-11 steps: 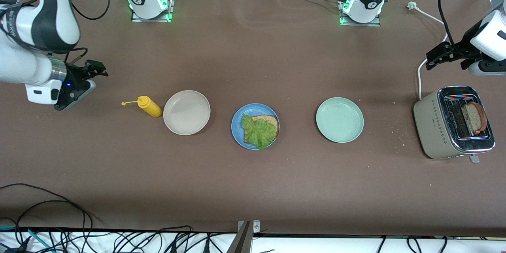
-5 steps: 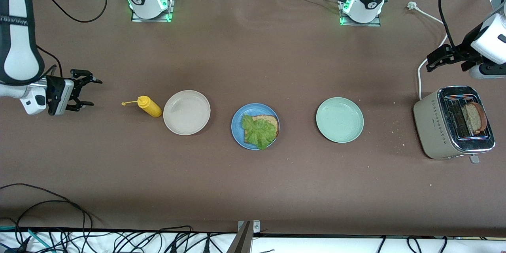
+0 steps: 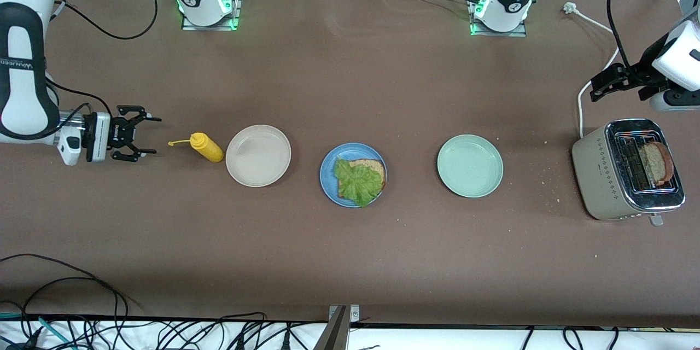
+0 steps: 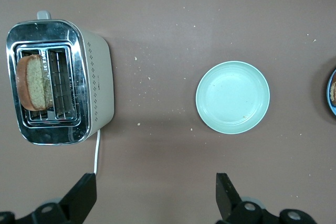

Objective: Make sandwich in blue plate with both arms
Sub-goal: 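Grasp the yellow mustard bottle with the right gripper and lift it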

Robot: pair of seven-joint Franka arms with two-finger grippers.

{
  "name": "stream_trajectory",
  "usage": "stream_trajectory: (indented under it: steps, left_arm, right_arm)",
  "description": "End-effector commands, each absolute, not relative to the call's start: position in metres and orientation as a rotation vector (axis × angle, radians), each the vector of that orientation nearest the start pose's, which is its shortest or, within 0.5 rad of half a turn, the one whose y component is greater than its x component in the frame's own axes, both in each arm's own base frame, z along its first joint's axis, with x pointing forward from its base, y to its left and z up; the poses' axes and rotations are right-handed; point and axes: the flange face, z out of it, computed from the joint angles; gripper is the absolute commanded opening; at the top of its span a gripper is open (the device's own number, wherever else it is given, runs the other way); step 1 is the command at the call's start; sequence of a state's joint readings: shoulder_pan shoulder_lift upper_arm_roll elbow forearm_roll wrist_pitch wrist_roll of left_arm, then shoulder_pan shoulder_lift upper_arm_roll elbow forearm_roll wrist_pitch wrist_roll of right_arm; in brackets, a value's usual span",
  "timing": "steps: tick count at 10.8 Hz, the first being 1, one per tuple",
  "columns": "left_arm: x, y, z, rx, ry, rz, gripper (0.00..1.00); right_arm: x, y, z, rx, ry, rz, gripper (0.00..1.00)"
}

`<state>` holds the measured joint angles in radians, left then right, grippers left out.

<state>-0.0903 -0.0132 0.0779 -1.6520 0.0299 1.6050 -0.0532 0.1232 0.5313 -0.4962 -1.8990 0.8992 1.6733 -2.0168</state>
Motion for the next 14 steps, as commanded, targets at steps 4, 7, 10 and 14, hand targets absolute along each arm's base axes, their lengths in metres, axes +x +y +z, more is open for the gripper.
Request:
stream_trajectory:
  steps: [4, 7, 10, 14]
  left_arm:
    - [0.555, -0.002, 0.602, -3.081, -0.054, 0.051, 1.00]
    - [0.555, -0.003, 0.603, -3.081, -0.054, 0.049, 1.00]
    - [0.555, -0.002, 0.603, -3.081, -0.052, 0.047, 1.00]
    - [0.556, -0.001, 0.617, -3.092, -0.060, 0.005, 1.00]
  right_arm:
    - [0.557, -0.108, 0.139, -1.609, -1.312, -0.791, 1.00]
    - [0.562, -0.078, 0.138, -1.524, -1.254, -0.855, 1.00]
    - [0.557, -0.055, 0.118, -1.433, -1.220, -0.872, 1.00]
    - [0.567, -0.049, 0.115, -1.379, -1.234, -0.870, 0.58]
